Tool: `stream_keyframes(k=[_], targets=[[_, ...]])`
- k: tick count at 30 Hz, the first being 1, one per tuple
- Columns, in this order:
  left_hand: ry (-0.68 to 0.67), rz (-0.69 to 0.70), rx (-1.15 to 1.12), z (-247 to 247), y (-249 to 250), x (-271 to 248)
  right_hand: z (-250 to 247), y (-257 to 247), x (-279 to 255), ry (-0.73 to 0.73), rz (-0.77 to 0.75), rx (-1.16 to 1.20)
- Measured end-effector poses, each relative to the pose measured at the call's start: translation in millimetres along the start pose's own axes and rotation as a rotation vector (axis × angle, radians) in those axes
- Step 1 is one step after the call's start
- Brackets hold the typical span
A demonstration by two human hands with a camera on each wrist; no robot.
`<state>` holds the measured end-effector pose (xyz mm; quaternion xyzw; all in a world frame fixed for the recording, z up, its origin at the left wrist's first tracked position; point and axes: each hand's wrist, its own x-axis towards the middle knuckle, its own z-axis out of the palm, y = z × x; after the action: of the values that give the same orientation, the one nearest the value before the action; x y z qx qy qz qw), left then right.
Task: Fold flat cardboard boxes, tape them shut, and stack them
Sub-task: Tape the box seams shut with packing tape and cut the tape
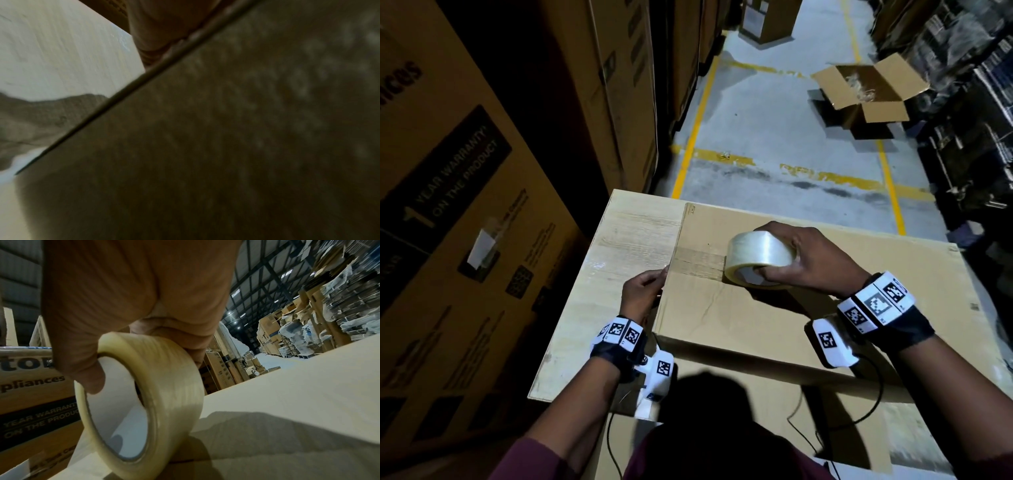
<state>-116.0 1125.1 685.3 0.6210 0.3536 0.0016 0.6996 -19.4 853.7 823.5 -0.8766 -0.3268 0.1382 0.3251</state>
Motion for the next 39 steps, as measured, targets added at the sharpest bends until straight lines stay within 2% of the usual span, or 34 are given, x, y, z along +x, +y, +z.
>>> stream_keyframes(k=[6, 8, 10, 12, 14, 16, 17, 19, 21, 24, 32, 35, 39], targets=[[-0.036, -0.083, 0.249, -3, -21, 2, 3, 4, -3, 0.012, -0.007, 0.029], [0.021, 0.019, 0.302, -4, -25, 4, 3, 5, -4, 0.012, -0.011, 0.039], [0.087, 0.206, 0.228, -8, -15, -2, 4, 6, -5, 0.012, -0.019, 0.047], [0.024, 0.411, 0.219, -11, 7, -17, 3, 9, -8, 0.014, -0.014, 0.055], [-0.168, 0.542, 0.460, -11, 28, -38, 3, 12, -8, 0.011, -0.005, 0.052], [-0.333, 0.610, 0.872, -5, 35, -52, 3, 13, -7, 0.007, 0.001, 0.058], [-0.332, 0.639, 1.045, -1, 36, -57, 2, 13, -6, 0.000, 0.003, 0.064], [-0.238, 0.687, 1.340, 6, 39, -62, 1, 13, -5, -0.014, 0.002, 0.072], [-0.168, 0.689, 1.543, 8, 45, -63, 1, 13, -4, -0.031, -0.006, 0.064], [-0.152, 0.649, 1.676, 11, 47, -64, -3, 12, -3, -0.068, -0.008, 0.039], [-0.114, 0.592, 1.737, 17, 51, -69, -52, 33, -29, -0.183, 0.039, 0.005], [-0.093, 0.582, 1.763, 19, 53, -70, -69, 56, -44, -0.190, 0.046, 0.113], [-0.082, 0.559, 1.730, 39, 51, -68, -69, 69, -51, -0.165, 0.043, 0.271]])
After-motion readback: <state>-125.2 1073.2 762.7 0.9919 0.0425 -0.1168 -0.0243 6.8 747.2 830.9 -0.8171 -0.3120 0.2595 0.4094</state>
